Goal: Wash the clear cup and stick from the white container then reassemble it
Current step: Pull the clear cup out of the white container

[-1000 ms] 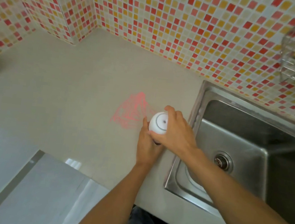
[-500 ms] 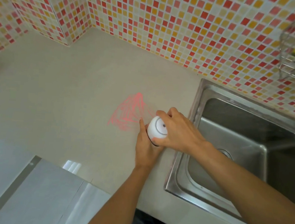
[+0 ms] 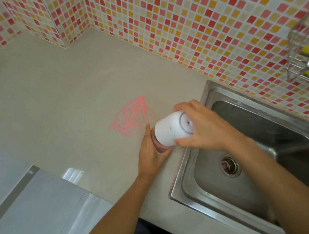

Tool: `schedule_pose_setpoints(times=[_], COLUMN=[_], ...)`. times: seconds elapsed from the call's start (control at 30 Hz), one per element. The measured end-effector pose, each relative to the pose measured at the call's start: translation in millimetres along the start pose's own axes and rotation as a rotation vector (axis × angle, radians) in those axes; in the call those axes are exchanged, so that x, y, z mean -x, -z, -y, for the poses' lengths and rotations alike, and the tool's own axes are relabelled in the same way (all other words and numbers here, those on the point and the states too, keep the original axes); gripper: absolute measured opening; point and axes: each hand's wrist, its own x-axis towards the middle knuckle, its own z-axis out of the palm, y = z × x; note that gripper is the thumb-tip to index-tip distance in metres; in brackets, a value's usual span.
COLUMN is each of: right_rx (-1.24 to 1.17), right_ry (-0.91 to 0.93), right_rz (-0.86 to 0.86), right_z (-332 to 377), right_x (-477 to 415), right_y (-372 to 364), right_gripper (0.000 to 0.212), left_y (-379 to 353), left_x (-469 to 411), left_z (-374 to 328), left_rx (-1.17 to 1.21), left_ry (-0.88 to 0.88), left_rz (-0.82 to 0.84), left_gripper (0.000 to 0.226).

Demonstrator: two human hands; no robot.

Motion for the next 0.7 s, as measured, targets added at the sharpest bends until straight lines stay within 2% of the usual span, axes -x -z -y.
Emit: schedule_pose_setpoints(times=[0.2,0.3,0.37,0.47,0.57,0.7], right_rx=[-0.276,-0.516,-0.728,-0.951,-0.912,-0.883], right_ry=[-0.182,-0.351,-0.469,-0.549,-0.546,-0.478], right_rz=[-0.298,-0.358,-0.371,-0.373,-0.396,-0.427], right_z=[-29.2,-54.7,-71.2,-81.9,-81.2,-82.2], right_x=[-0.8,-10.5,-17.0,-24.5,-32.9,-43.9], right_y=[25.8,3.7,-17.8,-50.3,-76.6,-98.4], right_gripper=[0.067,0.066,0.076,0.077,0.075,0.083], left_y=[-1.6,-2.0,-2.3,-2.7,-3.0,-3.0], left_x=[-1.6,-1.3,-1.2,-0.5,-0.4,-0.1], left_z=[3.1,3.9,2.9,1.1,1.0,0.4], left_rx=[-0.071,-0.055,-0.048,-0.044,-0.043,-0.032], left_ry=[-0.013,-0.008,-0.002,-0.002,-0.003,0.0], left_rz=[-0.001,-0.016,-0.025,-0.03,-0.03,-0.032], left_gripper=[0.103,0.09,0.086,0.084,0.085,0.083])
